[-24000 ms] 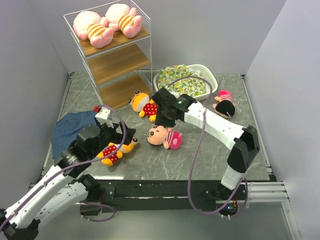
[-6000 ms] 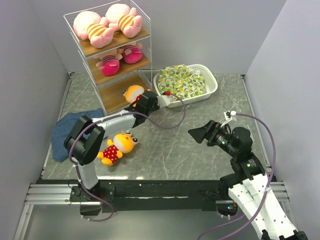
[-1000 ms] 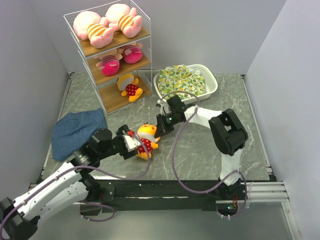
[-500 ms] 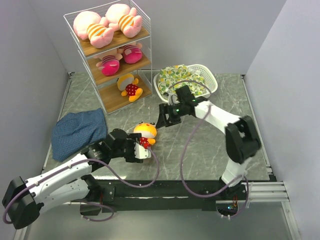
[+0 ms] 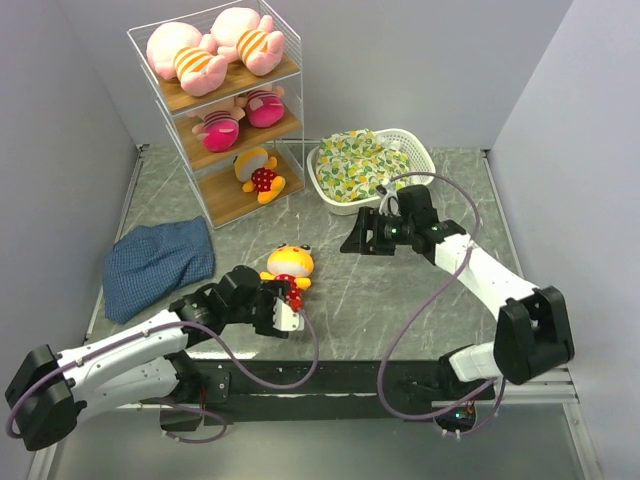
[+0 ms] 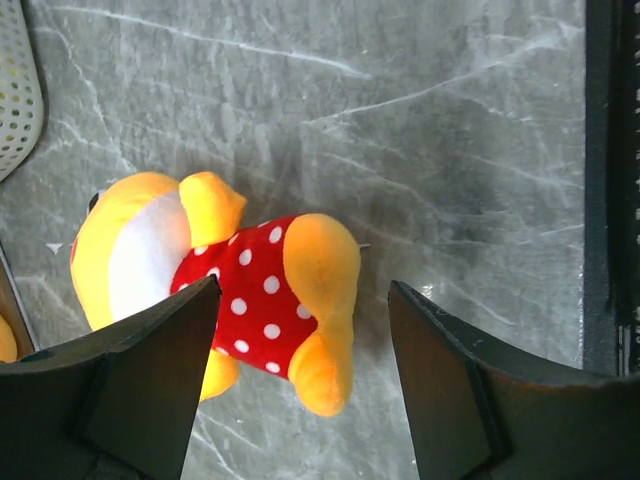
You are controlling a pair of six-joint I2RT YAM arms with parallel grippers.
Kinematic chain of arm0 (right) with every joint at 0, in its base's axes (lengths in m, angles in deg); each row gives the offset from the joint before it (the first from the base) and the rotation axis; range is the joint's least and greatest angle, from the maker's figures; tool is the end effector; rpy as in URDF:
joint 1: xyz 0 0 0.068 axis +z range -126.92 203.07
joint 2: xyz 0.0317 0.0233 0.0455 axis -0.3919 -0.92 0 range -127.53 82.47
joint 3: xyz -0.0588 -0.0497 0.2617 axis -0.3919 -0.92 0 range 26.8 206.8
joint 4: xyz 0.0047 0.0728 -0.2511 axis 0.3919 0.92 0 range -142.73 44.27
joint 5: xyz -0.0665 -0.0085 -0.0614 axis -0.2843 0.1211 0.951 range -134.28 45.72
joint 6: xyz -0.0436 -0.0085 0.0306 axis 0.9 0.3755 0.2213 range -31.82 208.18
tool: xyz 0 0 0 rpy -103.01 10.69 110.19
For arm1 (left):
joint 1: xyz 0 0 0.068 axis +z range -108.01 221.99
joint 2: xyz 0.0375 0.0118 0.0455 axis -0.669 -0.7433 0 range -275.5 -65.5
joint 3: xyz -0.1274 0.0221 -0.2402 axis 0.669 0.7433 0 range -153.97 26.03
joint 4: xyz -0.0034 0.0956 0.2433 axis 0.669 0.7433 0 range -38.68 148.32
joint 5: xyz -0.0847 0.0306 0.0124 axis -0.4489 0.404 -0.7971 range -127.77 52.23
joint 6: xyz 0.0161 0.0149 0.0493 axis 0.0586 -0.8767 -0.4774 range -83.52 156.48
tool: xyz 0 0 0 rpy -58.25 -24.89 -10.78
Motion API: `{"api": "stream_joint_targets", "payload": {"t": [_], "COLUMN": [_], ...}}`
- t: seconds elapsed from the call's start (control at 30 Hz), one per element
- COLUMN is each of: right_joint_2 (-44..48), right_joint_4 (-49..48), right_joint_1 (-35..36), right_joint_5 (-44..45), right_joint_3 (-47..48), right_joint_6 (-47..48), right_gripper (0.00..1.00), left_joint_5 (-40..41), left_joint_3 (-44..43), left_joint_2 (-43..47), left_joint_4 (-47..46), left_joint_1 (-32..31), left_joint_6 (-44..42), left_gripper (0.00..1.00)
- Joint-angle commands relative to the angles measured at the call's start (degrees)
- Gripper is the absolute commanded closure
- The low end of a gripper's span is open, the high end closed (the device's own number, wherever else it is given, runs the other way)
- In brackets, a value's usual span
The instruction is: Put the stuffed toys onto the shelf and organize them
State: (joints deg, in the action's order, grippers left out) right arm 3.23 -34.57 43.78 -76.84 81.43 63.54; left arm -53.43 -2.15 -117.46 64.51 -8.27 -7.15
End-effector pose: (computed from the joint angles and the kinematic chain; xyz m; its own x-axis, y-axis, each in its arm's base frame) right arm 0.2691 0.1222 0.2547 -0.8557 0.0523 -0.5149 -0.3419 0.6898 0.6382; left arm 0.1154 -0.1540 0.2123 0.3278 0.6451 -0.6902 0.9009 0.0064 0.4339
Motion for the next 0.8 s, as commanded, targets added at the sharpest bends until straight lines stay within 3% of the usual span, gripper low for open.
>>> {"api": "stream_joint_targets", "payload": {"t": [0.0, 0.27, 0.43, 0.53, 0.67, 0.77], "right_joint_2": [4.9, 9.4, 11.1, 12.0, 13.0, 14.0], "right_joint_4": [-4.4, -4.6, -4.9, -5.0, -4.8, -4.6], "right_joint_1": [-0.6, -1.7, -2.5, -2.8, -3.4, -3.7], "right_joint_5": [-0.1, -1.4, -1.9, -2.2, -2.6, -2.8], "right_joint_3": [-1.5, -3.6, -4.3, -4.8, -4.9, -5.1], "right_joint_6": [-1.2, -0.8, -0.6, -0.6, -0.5, -0.5], "right_gripper": [0.21, 0.21, 0.21, 0.21, 0.21, 0.21], "left_joint_5": [-1.7, 2.9, 5.2, 6.2, 8.9, 15.2], "left_joint_3": [0.2, -0.9, -2.0, -2.4, -3.3, -4.9], "left_joint_2": [-2.3, -9.5, -11.4, -11.9, -11.3, -9.6], "left_joint_4": [-1.9, -4.7, -6.9, -7.5, -7.4, -6.7], "left_joint_1": [-1.6, -1.9, -1.9, -1.9, -1.9, -1.9], "left_joint_6": [1.4, 2.9, 2.8, 3.6, 4.4, 5.8], "left_gripper": [0.28, 0.3, 0.4, 0.54, 0.99, 0.99]}}
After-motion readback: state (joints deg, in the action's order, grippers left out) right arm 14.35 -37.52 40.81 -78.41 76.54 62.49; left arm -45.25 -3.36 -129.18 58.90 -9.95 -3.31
